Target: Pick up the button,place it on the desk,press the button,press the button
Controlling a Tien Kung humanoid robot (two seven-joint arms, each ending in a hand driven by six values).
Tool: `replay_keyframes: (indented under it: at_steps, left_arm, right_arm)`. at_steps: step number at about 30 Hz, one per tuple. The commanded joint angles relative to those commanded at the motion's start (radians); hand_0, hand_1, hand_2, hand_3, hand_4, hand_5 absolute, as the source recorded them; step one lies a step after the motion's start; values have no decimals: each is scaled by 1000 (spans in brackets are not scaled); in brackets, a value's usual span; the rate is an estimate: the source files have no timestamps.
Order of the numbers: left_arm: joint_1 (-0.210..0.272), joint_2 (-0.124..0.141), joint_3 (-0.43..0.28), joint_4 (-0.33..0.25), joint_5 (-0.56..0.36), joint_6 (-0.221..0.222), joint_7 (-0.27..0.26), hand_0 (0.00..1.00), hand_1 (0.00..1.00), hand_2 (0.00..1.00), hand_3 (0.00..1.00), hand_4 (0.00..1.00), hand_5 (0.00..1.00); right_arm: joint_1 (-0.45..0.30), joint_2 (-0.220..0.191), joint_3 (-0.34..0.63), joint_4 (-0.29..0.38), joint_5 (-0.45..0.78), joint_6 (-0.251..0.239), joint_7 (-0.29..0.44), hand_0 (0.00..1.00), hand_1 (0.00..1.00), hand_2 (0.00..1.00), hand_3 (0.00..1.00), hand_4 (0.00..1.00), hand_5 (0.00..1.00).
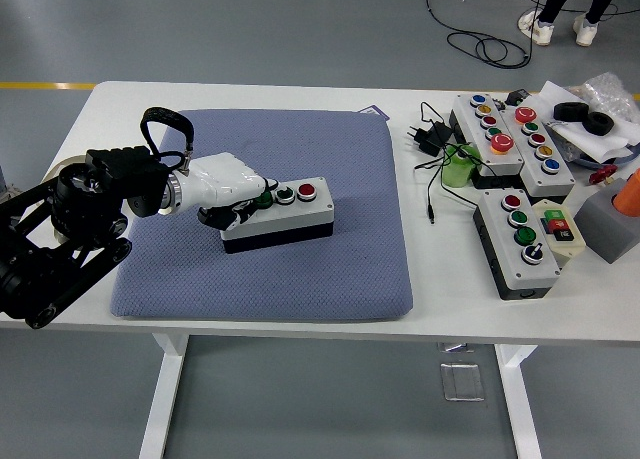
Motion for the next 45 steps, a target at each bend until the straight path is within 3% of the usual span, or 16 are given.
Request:
replay_keyframes:
  at_steps: [10, 18, 24, 34, 45]
  left_arm:
    - [7, -5, 3, 9, 0, 5, 2, 93, 2, 55, 903, 110, 2]
    - [14, -11, -59, -30, 0, 74, 32, 94, 2, 56, 908, 113, 2]
    - [8, -27, -56, -47, 0, 83, 38, 93, 2, 53, 907, 114, 2]
    - [-23, -81, -11, 17, 0, 80, 38, 94, 2, 53, 905, 123, 2]
    - [-25, -79, 21, 45, 0, 74, 39, 92, 2, 53, 903, 123, 2]
  right_arm:
    - [-3, 1, 1, 0, 0, 0, 0, 658, 642, 668, 582, 378, 232]
    - [-7, 0, -2, 0, 2, 0, 0, 658, 641, 668, 582, 378, 231]
    - [-9, 0, -5, 0, 4, 1, -1, 658, 641, 668, 582, 377, 231]
    - [0, 0, -14, 0, 13, 1, 0, 658, 642, 668, 583, 377, 232]
    - [1, 0, -17, 0, 16, 1, 0, 657, 641, 667, 582, 377, 231]
